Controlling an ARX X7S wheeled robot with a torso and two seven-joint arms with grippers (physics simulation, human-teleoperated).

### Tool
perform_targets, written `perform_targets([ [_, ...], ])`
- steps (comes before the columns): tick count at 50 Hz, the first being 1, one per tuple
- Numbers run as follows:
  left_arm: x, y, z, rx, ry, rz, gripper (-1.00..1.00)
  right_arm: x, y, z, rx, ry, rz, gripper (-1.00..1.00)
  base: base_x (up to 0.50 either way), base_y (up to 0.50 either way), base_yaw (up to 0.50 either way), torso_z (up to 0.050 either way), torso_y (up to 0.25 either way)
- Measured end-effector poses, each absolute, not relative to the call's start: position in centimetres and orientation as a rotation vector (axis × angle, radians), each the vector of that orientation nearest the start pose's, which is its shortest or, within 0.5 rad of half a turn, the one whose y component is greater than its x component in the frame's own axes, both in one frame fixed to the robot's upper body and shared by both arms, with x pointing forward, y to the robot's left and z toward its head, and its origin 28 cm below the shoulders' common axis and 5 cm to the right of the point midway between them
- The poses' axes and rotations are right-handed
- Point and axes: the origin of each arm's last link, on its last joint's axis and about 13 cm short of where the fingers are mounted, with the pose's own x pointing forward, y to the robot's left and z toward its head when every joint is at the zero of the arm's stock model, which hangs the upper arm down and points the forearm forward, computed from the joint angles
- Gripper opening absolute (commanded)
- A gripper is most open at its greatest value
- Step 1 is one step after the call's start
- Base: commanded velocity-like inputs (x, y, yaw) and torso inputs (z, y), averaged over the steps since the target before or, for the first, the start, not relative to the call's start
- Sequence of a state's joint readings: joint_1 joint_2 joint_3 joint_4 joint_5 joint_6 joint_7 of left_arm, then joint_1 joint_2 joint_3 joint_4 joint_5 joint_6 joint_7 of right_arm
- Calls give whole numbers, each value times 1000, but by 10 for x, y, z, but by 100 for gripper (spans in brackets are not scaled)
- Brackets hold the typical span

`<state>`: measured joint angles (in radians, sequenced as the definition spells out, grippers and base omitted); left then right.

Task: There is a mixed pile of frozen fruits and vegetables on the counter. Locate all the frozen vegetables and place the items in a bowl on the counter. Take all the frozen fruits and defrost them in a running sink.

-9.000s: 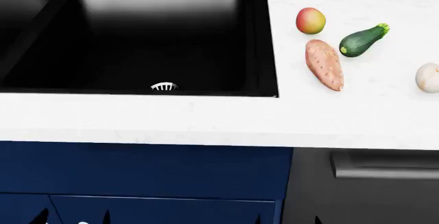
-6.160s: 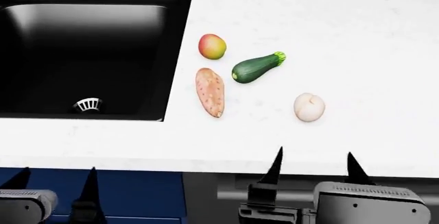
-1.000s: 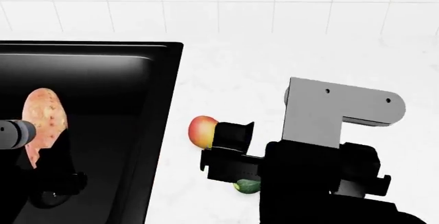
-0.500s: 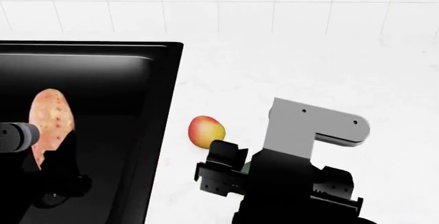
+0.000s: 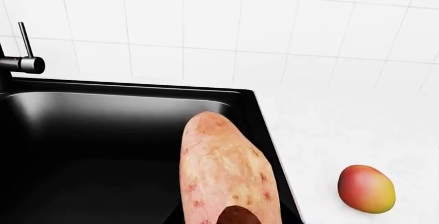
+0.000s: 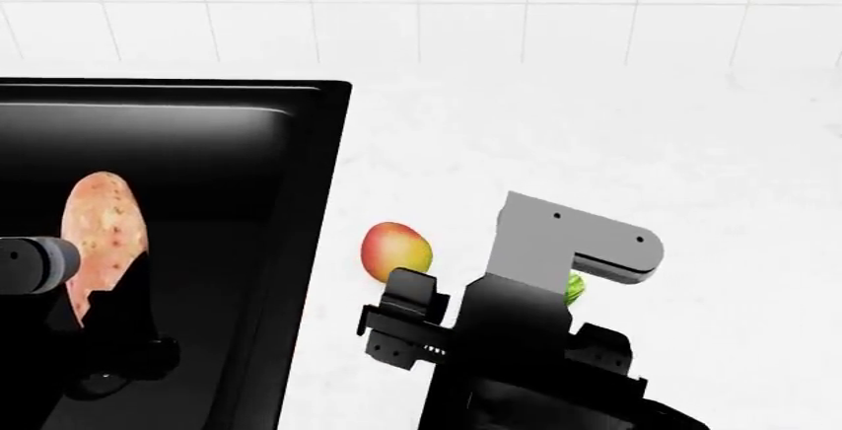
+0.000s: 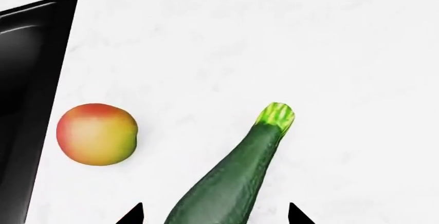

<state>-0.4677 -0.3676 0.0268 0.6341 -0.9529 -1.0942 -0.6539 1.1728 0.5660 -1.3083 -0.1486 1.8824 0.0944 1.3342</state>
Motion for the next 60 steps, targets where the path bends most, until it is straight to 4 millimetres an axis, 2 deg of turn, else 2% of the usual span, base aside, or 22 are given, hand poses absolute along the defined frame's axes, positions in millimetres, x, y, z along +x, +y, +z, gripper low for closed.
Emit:
perform_targets([
  [16,226,215,178,-75,141,-44,-100,288,-29,179,279,641,-164,100,0,0,0,0,0],
  [29,226,215,176,-76,146,-49,-100,290,-28,171,320,647,-181,100,0,0,0,0,0],
  [30,226,215,176,-76,146,-49,-100,289,-28,171,323,646,-184,-100,0,0,0,0,0],
  [38,226,215,175,-74,149,-53,-100,285,-29,171,331,629,-234,-100,0,0,0,0,1],
  [46,227,214,174,-72,152,-57,-100,278,-30,183,346,580,-264,-100,0,0,0,0,0],
  [53,227,213,174,-71,153,-61,-100,272,-34,197,304,512,-244,-100,0,0,0,2,1],
  [60,227,212,175,-70,146,-62,-100,260,-43,203,255,464,-188,-100,0,0,0,0,0],
])
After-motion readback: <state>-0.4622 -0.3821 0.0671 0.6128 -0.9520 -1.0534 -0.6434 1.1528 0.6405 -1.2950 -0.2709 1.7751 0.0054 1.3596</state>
